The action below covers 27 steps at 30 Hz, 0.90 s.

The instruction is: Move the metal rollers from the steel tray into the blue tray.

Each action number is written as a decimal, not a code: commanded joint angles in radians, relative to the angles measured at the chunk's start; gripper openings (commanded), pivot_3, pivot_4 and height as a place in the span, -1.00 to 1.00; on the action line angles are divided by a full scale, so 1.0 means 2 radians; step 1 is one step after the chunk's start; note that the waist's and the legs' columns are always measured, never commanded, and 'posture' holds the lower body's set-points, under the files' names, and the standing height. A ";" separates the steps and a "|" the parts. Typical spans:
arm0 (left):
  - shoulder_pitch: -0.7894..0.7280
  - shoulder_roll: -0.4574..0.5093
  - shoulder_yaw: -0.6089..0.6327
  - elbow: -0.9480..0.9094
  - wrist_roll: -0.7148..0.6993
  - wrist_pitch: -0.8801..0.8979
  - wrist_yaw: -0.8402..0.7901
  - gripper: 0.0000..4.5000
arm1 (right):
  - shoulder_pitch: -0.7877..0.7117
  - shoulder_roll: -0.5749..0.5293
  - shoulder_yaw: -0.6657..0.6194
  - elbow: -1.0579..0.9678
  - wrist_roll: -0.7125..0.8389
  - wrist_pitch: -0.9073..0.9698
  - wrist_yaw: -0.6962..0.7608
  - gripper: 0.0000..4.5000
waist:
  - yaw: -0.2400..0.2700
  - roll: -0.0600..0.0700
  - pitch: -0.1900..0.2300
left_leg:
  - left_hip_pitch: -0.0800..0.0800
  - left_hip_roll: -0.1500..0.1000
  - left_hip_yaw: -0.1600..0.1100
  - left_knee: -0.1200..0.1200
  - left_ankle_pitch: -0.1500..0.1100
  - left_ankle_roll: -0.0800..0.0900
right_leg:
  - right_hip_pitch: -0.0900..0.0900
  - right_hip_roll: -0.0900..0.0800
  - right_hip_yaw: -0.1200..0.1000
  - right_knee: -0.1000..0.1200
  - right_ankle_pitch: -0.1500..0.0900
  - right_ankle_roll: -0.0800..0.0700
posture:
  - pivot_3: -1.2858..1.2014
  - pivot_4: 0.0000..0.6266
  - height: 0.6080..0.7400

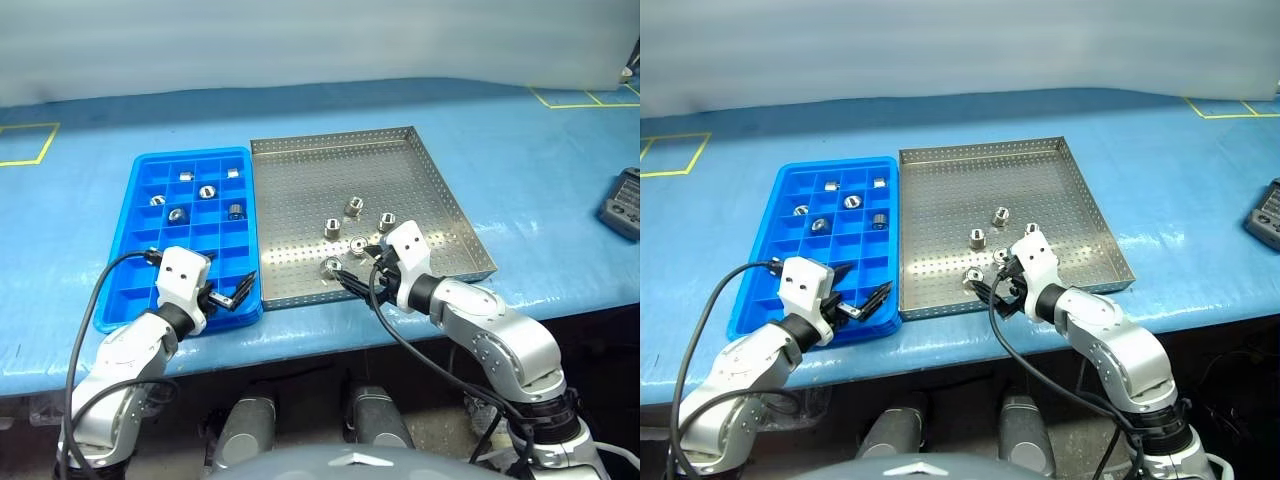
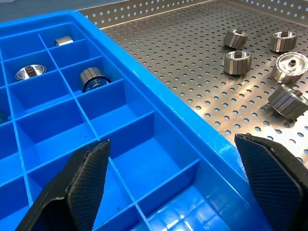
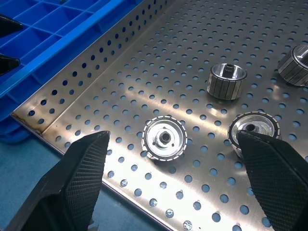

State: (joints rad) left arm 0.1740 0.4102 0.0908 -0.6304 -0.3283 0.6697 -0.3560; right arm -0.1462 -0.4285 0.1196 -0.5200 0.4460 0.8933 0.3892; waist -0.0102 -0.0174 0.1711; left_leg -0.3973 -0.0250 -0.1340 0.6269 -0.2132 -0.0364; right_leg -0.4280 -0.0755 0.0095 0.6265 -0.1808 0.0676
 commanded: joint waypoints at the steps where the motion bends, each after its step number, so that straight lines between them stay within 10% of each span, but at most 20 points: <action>1: -0.004 0.002 0.003 -0.023 -0.006 0.001 0.000 1.00 | 0.000 0.002 -0.001 -0.006 -0.004 -0.014 0.003 0.99 | 0.000 0.000 0.000 | 0.000 0.000 0.000 0.000 0.000 0.000 | 0.000 0.000 0.000 0.000 0.000 0.000 | 0.08 -0.52 1.00; 15: -0.015 0.010 0.007 -0.030 -0.003 0.000 0.002 1.00 | 0.003 0.002 0.005 -0.007 -0.014 -0.016 0.007 0.99 | 0.000 0.000 0.000 | 0.000 0.000 0.000 0.000 0.000 0.000 | 0.000 0.000 0.000 0.000 0.000 0.000 | 0.08 -0.52 1.00; 27: -0.247 0.053 -0.101 0.094 -0.001 0.002 -0.111 1.00 | 0.032 0.003 -0.019 -0.028 -0.019 -0.023 -0.009 0.99 | -0.005 0.000 0.000 | 0.000 0.000 0.000 0.000 0.000 0.000 | 0.000 0.000 0.000 0.000 0.000 0.000 | 0.01 -0.52 1.00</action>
State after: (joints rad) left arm -0.2788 0.5126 -0.0741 -0.4755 -0.3322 0.6762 -0.5346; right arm -0.0854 -0.4287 0.0966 -0.5269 0.4060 0.8731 0.3752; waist -0.0199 -0.0173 0.1712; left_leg -0.3970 -0.0253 -0.1331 0.6276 -0.2131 -0.0363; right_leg -0.4276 -0.0752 0.0099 0.6267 -0.1805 0.0682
